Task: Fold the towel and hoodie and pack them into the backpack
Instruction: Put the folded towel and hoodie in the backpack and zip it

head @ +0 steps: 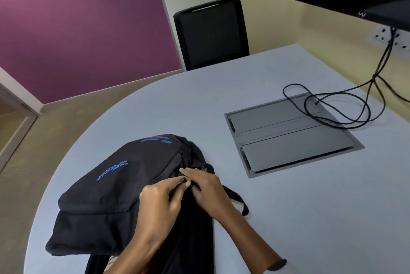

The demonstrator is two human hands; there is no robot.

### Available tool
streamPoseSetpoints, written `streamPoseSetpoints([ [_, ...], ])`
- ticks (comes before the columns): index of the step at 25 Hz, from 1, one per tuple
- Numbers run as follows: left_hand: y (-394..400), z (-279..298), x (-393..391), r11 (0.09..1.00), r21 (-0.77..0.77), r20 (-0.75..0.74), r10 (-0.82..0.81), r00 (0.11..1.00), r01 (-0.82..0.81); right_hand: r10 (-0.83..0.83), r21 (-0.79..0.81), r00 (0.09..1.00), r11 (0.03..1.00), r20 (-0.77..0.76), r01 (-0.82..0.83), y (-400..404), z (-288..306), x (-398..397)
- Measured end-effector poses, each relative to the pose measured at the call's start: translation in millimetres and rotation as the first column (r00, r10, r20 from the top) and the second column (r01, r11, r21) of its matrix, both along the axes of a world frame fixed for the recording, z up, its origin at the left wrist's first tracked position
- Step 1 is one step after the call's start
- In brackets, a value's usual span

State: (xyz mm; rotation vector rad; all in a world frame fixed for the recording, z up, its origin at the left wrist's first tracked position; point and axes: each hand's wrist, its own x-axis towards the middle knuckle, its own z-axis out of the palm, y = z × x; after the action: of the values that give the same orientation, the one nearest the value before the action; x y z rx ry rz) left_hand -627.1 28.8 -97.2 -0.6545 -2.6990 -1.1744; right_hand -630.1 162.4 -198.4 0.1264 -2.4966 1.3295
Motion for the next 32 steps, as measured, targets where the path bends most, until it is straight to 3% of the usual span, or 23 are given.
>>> streamPoseSetpoints([
  [3, 3.8, 3.7, 2.2, 0.998, 0.044, 0.080, 0.041, 0.996, -0.045, -0.065, -0.080, 0.994, 0.995, -0.090, 0.058, -7.3, 2.8, 19.8],
  [7, 1.0, 8.8, 5.1, 0.997, 0.049, 0.129, 0.058, 0.990, -0.065, 0.016, -0.027, 1.000, 0.999, -0.010, -0.016, -14.0, 5.7, 27.4],
  [11, -5.3, 17.0, 18.7, 0.995, 0.097, 0.161, 0.013, 0.987, -0.029, -0.034, -0.004, 0.999, 0.999, -0.027, 0.034, -15.5, 14.6, 24.6],
  [14, -16.0, 30.3, 24.8, 0.980, 0.191, 0.187, 0.024, 0.982, -0.060, -0.058, 0.014, 0.998, 0.998, -0.030, 0.059, -12.3, 19.2, 11.3],
  [19, -38.7, 61.2, 38.0, 0.917, 0.384, 0.233, 0.019, 0.972, -0.110, -0.232, -0.015, 0.971, 0.972, 0.064, 0.233, 11.3, 25.9, -11.3],
  [22, -45.3, 65.1, 43.9, 0.876, 0.457, 0.297, 0.014, 0.955, -0.155, -0.156, 0.041, 0.984, 0.987, 0.086, 0.153, 10.7, 36.8, -5.5],
  [27, -41.6, 61.2, 54.6, 0.824, 0.523, 0.393, -0.008, 0.919, -0.216, 0.007, -0.178, 0.999, 0.984, -0.034, -0.013, -23.5, 59.4, 64.2],
  [29, -39.3, 61.5, 57.5, 0.810, 0.543, 0.419, -0.031, 0.907, -0.222, -0.017, -0.117, 0.989, 0.993, -0.147, 0.000, -31.2, 61.5, 77.7],
  [32, -42.0, 58.8, 64.2, 0.810, 0.550, 0.423, -0.059, 0.904, -0.204, -0.171, -0.020, 0.943, 0.985, -0.286, 0.173, -38.3, 62.6, 72.7],
])
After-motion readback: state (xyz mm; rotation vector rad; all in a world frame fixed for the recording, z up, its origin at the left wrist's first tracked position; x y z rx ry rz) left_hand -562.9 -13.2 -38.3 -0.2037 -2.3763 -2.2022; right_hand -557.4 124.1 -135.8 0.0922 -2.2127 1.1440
